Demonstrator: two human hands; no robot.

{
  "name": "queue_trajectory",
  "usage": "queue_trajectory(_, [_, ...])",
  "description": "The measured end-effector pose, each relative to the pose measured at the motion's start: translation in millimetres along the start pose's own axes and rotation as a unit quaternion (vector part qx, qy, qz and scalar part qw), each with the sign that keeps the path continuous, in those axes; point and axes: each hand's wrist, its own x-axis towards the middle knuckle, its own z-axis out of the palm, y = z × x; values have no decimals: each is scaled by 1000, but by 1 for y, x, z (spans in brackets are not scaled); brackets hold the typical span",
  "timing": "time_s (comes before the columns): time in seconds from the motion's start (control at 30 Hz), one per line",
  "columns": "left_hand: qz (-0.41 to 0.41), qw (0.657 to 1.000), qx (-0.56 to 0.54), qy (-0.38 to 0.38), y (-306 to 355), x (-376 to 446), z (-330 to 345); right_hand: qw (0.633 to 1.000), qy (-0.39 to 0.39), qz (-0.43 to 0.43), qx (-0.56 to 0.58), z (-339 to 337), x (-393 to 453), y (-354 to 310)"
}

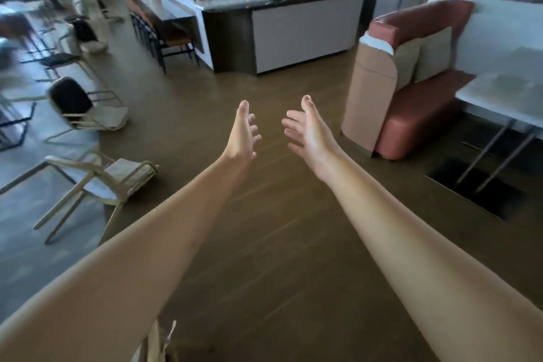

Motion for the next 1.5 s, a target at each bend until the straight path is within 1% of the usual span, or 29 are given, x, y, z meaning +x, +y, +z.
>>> queue_trajectory(0.2, [-15,993,-40,109,16,60,-63,995,-103,11,-8,57,79,-2])
queue_trajectory(0.4, [8,986,-32,163,25,116,-121,986,-166,20,-16,121,154,5])
queue_trajectory(0.53, [15,983,-45,177,39,172,-164,984,-176,16,-19,168,206,2])
queue_trajectory(0.67, [24,984,-55,169,65,224,-191,984,-176,4,-29,204,258,-10])
queue_trajectory(0.8, [39,985,-49,160,86,262,-213,985,-167,7,-34,235,302,-22])
queue_trajectory(0.93, [41,983,-53,170,98,299,-245,984,-174,13,-39,272,348,-25])
queue_trajectory(1.07, [31,976,-75,200,105,349,-279,978,-204,21,-35,312,402,-22])
queue_trajectory(1.23, [34,970,-68,230,117,421,-308,973,-228,31,-27,350,484,-20])
queue_trajectory(1.37, [43,959,-55,275,138,484,-335,968,-248,37,-25,377,564,-31])
queue_trajectory(1.5, [49,943,-46,325,162,539,-365,957,-285,40,-30,411,632,-47])
